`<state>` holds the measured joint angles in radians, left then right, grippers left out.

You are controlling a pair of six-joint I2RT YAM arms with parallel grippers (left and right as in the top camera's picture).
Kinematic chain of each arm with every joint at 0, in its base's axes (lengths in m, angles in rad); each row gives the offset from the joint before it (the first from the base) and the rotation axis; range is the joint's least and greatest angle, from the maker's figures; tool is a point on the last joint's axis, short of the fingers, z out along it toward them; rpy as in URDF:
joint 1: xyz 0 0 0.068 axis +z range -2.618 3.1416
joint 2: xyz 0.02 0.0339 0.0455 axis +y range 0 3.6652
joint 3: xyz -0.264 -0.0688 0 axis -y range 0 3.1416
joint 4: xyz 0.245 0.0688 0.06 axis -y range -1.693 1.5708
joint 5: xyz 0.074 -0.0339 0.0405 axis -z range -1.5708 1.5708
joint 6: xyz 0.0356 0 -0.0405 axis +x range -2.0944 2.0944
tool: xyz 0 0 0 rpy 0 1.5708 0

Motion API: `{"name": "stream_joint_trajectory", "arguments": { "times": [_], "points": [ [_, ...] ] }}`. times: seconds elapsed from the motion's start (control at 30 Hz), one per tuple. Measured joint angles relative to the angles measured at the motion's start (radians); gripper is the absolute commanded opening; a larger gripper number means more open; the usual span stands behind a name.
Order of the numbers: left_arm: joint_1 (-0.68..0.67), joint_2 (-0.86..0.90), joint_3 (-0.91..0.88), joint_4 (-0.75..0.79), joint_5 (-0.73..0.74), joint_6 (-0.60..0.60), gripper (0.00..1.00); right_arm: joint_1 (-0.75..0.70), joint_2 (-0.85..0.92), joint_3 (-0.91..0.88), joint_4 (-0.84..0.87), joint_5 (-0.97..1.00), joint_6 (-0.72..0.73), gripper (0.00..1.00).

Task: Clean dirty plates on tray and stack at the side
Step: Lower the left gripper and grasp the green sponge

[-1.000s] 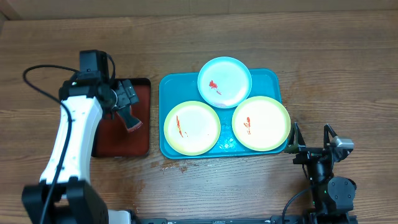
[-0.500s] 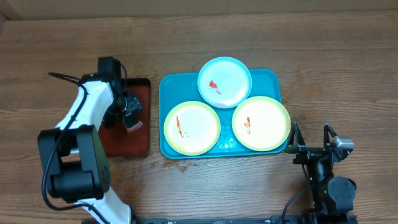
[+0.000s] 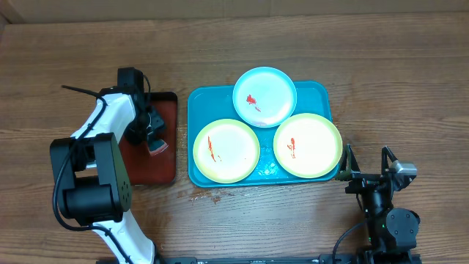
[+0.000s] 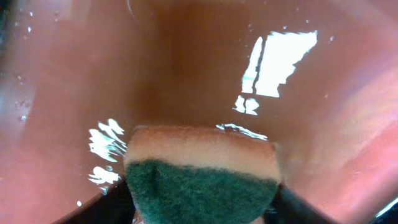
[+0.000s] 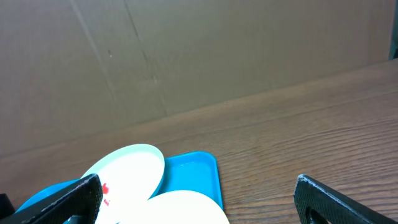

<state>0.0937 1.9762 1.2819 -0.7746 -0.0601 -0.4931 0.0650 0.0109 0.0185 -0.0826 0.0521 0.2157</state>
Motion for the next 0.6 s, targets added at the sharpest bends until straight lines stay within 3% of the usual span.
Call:
{"name": "stream_joint_trajectory", "arguments": {
  "times": [0.07, 0.17, 0.2, 0.23, 0.27, 0.57, 0.6],
  "points": [
    [0.0, 0.001, 0.001, 0.003, 0.0, 0.001, 0.04, 0.0, 0.0, 0.0, 0.0, 0.0, 0.0, 1.0],
    [0.0, 0.001, 0.002, 0.005, 0.0, 0.002, 0.04, 0.0, 0.0, 0.0, 0.0, 0.0, 0.0, 1.0],
    [0.0, 0.001, 0.002, 0.005, 0.0, 0.001, 0.23, 0.0, 0.0, 0.0, -0.001, 0.001, 0.0, 1.0],
    [0.0, 0.001, 0.003, 0.005, -0.001, 0.003, 0.74, 0.0, 0.0, 0.0, 0.0, 0.0, 0.0, 1.0],
    [0.0, 0.003, 0.003, 0.001, -0.007, 0.002, 1.0, 0.0, 0.0, 0.0, 0.0, 0.0, 0.0, 1.0],
    [0.013, 0.003, 0.015, -0.106, -0.005, -0.002, 0.99, 0.0, 0.0, 0.0, 0.0, 0.0, 0.0, 1.0],
    [0.013, 0.003, 0.015, -0.12, 0.005, -0.003, 0.96, 0.0, 0.0, 0.0, -0.001, 0.0, 0.0, 1.0]
  ]
}}
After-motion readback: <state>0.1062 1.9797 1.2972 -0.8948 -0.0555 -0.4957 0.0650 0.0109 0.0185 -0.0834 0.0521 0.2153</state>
